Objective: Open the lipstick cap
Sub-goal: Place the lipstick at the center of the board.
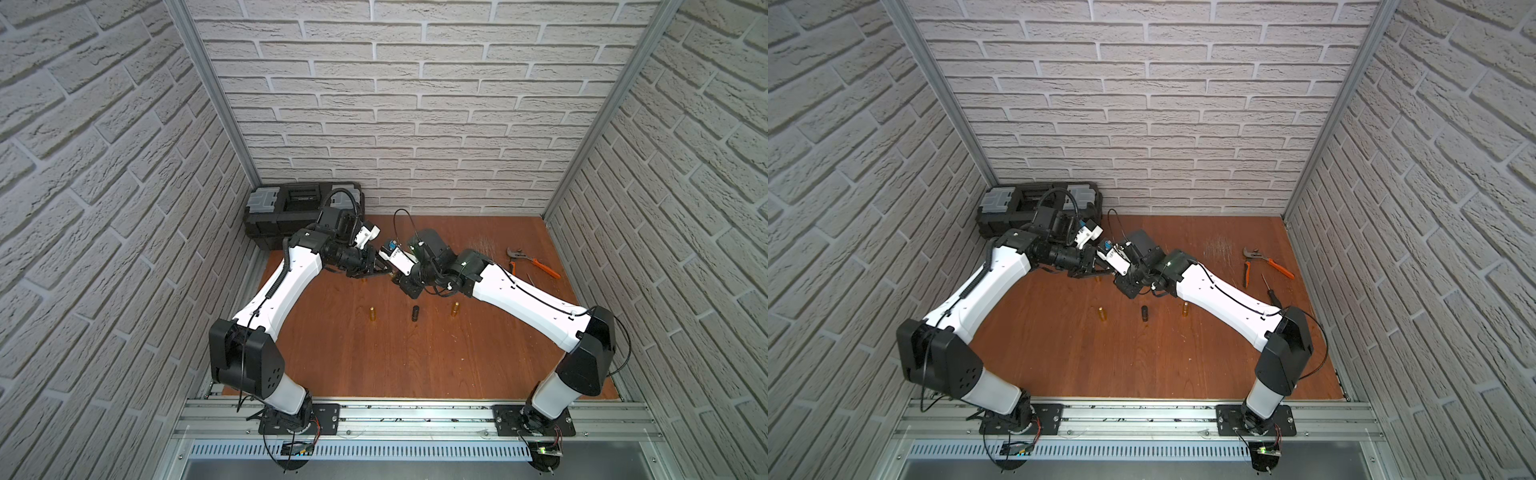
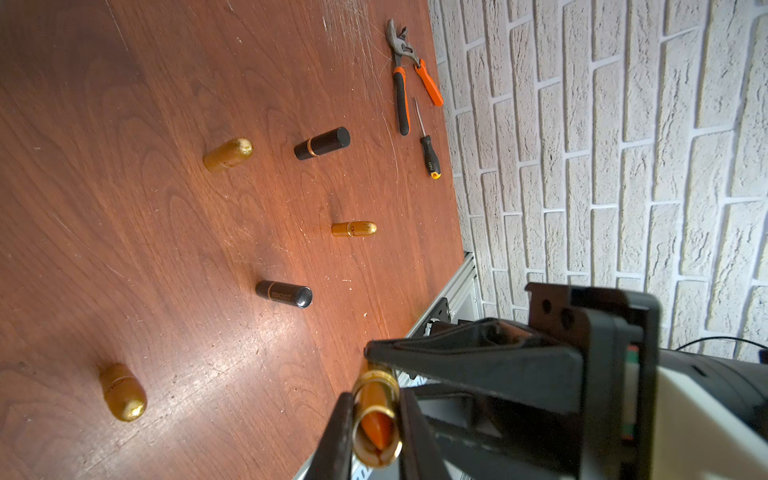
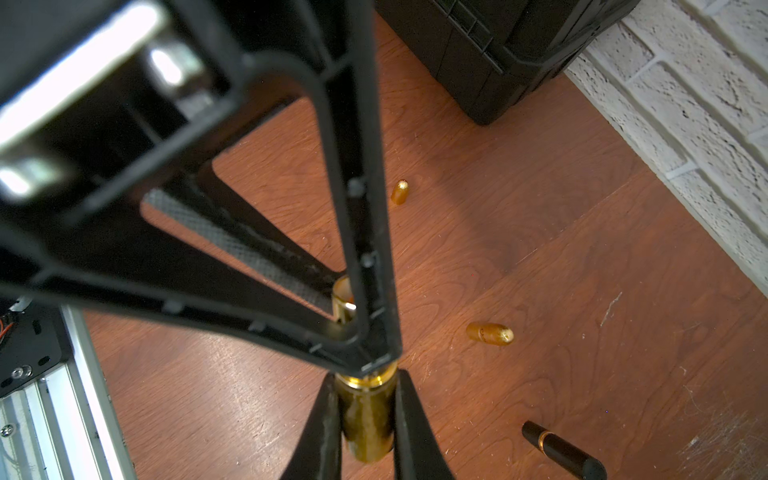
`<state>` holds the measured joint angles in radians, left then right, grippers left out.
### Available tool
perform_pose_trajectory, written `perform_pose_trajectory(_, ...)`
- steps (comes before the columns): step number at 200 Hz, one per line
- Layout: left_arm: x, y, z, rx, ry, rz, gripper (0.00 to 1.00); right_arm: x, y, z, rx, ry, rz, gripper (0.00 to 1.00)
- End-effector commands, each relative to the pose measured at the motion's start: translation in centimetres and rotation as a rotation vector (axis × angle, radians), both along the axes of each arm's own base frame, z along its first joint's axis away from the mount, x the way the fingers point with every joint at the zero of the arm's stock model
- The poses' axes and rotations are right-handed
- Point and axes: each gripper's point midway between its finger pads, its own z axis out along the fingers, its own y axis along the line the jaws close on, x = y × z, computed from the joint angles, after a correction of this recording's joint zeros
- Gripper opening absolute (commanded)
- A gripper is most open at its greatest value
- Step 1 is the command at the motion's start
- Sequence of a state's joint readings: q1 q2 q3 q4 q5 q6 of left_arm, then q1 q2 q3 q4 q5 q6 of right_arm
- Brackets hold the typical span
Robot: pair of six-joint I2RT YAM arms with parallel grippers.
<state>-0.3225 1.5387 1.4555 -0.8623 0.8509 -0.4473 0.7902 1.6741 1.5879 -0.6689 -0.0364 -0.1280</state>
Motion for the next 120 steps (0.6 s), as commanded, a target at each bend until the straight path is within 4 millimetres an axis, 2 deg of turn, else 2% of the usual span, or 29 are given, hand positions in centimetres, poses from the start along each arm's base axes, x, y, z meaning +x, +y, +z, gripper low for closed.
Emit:
perform_pose_trajectory(1,0.0,-0.4,1.2,-0.036,-0.019,-0.022,0.14,0.3,0.5,2.0,0.035,-0.061,0.003,0.14)
perform_pose_trajectory(21,0.3,-0.1,1.2,-0.043,-0.018,-0.008,0.14,0.3,0.4,2.0,0.031,-0.065,0.002,0.24)
perform_pose_trajectory(47,0.9,0.4,1.5,-0.051,-0.018,0.020,0.14,0.4,-0.1,2.4,0.027,-0.087,-0.012,0.31)
perform_pose_trajectory(65,1.6,1.4,1.4,-0.034,-0.011,0.062,0.14,0.5,-0.7,3.4,0.032,-0.123,-0.034,0.35)
perform_pose_trajectory(88,2.6,2.7,0.4,0.064,-0.008,0.108,0.15,0.5,-1.8,5.0,0.058,-0.188,-0.065,0.43)
perform_pose_trajectory(120,4.9,3.9,-1.7,0.245,-0.066,0.177,0.16,0.8,-3.2,6.9,0.069,-0.259,-0.117,0.44)
